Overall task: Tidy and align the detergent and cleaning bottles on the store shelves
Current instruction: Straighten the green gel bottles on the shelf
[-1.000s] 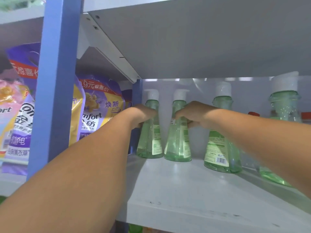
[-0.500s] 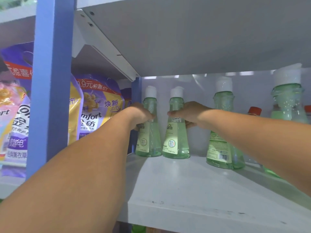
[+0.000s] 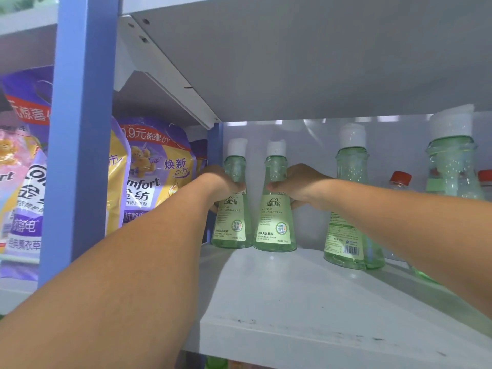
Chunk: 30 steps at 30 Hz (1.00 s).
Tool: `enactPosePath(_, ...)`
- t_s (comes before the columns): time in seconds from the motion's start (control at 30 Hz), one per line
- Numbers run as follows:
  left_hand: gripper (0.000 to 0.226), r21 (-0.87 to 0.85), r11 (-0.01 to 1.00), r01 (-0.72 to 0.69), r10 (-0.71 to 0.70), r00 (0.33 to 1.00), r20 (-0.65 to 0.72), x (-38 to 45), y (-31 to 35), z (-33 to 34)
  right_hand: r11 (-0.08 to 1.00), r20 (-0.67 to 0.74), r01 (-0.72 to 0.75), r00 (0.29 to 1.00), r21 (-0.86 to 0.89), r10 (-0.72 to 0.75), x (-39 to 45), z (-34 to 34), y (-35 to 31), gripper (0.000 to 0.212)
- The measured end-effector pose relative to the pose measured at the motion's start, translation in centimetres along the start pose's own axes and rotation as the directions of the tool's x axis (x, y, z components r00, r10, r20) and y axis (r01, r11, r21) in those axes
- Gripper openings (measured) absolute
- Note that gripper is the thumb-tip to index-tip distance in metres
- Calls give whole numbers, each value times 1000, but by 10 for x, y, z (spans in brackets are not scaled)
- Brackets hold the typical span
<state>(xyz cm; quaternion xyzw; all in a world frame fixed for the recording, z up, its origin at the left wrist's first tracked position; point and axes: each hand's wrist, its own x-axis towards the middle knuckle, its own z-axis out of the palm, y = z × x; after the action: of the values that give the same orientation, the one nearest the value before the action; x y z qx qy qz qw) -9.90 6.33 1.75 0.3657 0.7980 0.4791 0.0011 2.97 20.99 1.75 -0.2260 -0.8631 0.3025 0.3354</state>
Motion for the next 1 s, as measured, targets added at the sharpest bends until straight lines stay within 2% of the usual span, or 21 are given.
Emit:
enactPosePath(0.2, 49, -6, 1000, -16, 16, 1000, 10, 2, -3, -1, 998, 1, -26, 1000, -58, 26, -3, 0, -4, 28)
enactPosePath(0.37, 51, 135, 991, -17, 20, 1000, -17, 3, -5, 3, 969, 38, -46, 998, -243, 56, -38, -29, -30, 45)
enactPosePath(0.43, 66, 327, 945, 8, 41, 989, -142, -1, 5, 4, 989, 32, -9, 999, -146, 14, -64, -56, -38, 36)
enactPosePath(0.47, 72, 383, 924, 2, 96, 967, -237, -4, 14, 4, 995, -2, 8, 1000, -96, -9, -79, -72, -38, 28)
enactPosePath(0.5, 70, 372, 927, -43, 168, 936, -310, -10, 25, 5, 997, -63, 13, 998, -76, -18, -96, -91, -35, 21)
enactPosePath(0.57, 48, 217, 938, -270, 334, 870, -363, -23, 48, 15, 993, -238, -12, 971, -116, -16, -130, -131, -22, 17)
enactPosePath(0.63, 32, 69, 902, -426, 429, 863, -267, -41, 69, 36, 978, -443, -68, 896, -197, -27, -155, -170, -1, 20)
enactPosePath(0.7, 46, 35, 909, -415, 416, 908, -52, -57, 86, 61, 966, -557, -122, 830, -227, -26, -170, -197, 18, 25)
enactPosePath(0.73, 60, 70, 920, -386, 384, 922, 43, -62, 94, 72, 964, -557, -147, 830, -220, 0, -173, -203, 26, 27)
enactPosePath(0.77, 71, 98, 926, -364, 353, 929, 113, -66, 101, 82, 960, -526, -179, 850, -213, 42, -175, -206, 33, 29)
enactPosePath(0.83, 80, 83, 935, -344, 328, 931, 162, -70, 113, 98, 944, -409, -250, 901, -214, 146, -175, -206, 42, 32)
enactPosePath(0.9, 81, 59, 941, -334, 324, 937, 128, -72, 121, 111, 953, -274, -257, 939, -163, 206, -171, -201, 47, 26)
enactPosePath(1.0, 75, 54, 940, -337, 331, 939, 98, -71, 123, 112, 974, -191, -203, 964, -96, 182, -165, -193, 47, 18)
